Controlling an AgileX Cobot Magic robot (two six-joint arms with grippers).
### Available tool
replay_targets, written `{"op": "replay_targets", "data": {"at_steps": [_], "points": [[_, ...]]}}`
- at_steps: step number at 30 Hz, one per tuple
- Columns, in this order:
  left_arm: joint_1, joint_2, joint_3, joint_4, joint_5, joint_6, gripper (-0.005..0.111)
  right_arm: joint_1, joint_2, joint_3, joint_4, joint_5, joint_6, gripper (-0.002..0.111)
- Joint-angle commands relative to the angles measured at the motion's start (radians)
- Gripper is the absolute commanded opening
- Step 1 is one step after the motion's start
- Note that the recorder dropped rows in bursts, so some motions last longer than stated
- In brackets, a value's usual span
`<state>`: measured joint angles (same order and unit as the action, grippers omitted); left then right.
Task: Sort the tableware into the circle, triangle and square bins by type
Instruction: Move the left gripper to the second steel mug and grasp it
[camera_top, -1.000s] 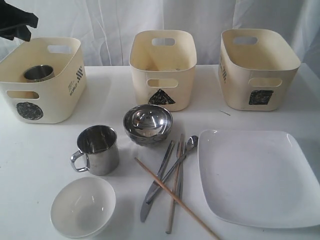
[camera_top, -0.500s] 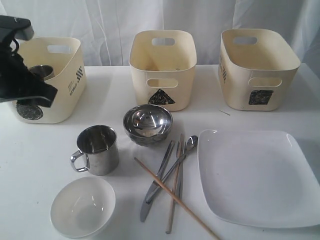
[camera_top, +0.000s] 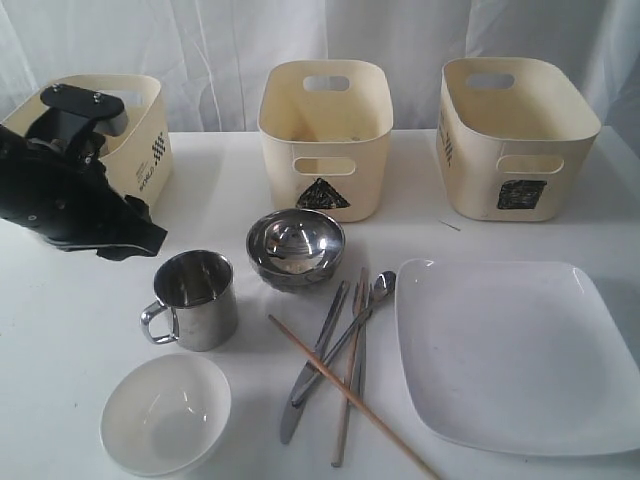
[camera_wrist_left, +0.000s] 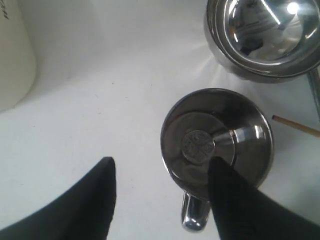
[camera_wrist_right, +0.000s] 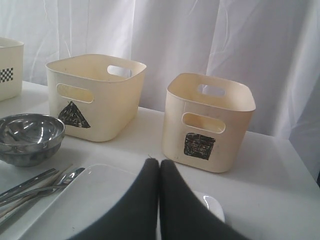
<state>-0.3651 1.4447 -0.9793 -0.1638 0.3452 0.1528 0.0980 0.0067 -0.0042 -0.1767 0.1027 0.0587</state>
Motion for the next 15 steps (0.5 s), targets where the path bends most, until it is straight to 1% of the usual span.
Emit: {"op": "replay_targets", "data": {"at_steps": [1,11,15], "points": [[-0.006,0.059,0.007,-0.036,-0.013,0.005,0.059,0.001,-0.007,0.004,0.000,0.007,0.004,0.000],[-0.006,0.173,0.007,-0.036,-0.078,0.005,0.059,0.001,-0.007,0.004,0.000,0.007,0.004,0.000],[-0.006,0.242,0.007,-0.040,-0.156,0.005,0.059,0.001,-0.007,0.004,0.000,0.007,0.004,0.000]]}}
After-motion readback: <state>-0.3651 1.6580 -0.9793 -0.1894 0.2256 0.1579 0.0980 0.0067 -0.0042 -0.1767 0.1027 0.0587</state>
